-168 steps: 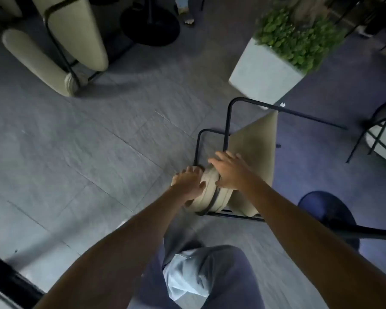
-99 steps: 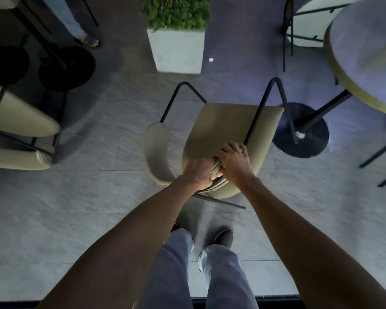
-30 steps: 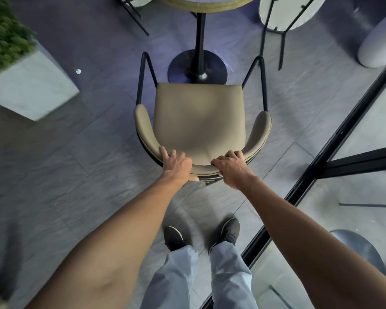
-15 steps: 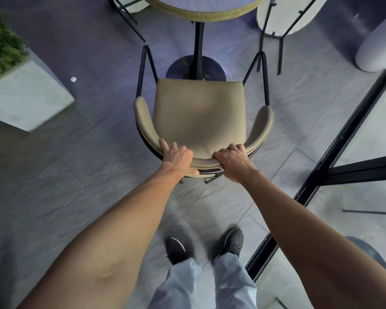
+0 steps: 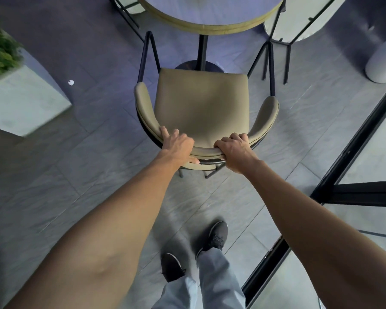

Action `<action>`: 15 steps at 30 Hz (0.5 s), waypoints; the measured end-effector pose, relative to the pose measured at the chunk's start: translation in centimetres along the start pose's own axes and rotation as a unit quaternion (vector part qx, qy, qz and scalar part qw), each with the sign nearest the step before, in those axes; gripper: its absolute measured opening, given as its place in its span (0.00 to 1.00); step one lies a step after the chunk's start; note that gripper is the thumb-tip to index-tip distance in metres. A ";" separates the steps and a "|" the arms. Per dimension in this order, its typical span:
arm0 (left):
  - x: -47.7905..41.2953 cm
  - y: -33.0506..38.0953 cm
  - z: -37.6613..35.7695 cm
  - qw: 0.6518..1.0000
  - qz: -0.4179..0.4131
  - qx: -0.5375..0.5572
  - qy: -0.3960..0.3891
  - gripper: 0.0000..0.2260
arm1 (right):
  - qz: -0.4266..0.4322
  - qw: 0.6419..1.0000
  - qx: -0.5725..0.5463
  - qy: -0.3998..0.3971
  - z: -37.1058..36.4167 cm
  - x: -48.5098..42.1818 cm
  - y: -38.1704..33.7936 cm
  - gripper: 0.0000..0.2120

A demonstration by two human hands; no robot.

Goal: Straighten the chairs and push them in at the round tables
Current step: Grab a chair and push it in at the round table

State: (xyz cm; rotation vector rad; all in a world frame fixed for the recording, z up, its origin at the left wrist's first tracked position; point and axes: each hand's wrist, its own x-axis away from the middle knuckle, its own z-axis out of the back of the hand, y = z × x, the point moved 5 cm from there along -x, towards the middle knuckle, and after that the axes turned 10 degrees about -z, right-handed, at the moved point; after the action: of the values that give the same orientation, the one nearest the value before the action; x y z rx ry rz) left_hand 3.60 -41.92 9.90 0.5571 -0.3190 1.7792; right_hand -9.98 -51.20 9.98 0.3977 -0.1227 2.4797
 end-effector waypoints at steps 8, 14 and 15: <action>-4.4 -2.1 2.8 1.000 0.002 -0.004 -0.002 0.24 | 0.009 1.000 -0.001 -0.005 1.4 -5.3 1.5 0.17; -6.8 -3.1 4.0 1.000 0.011 -0.001 -0.016 0.26 | 0.022 1.000 0.005 -0.005 2.0 -8.2 2.5 0.16; -7.0 -3.2 4.1 1.000 0.013 -0.001 -0.021 0.26 | 0.023 1.000 0.004 -0.003 2.0 -8.4 2.5 0.16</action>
State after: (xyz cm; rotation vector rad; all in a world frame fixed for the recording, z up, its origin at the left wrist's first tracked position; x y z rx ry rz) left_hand 8.93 -48.88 9.49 0.5911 -0.3584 1.7934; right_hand -4.55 -58.31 9.29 0.4092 -0.1251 2.5263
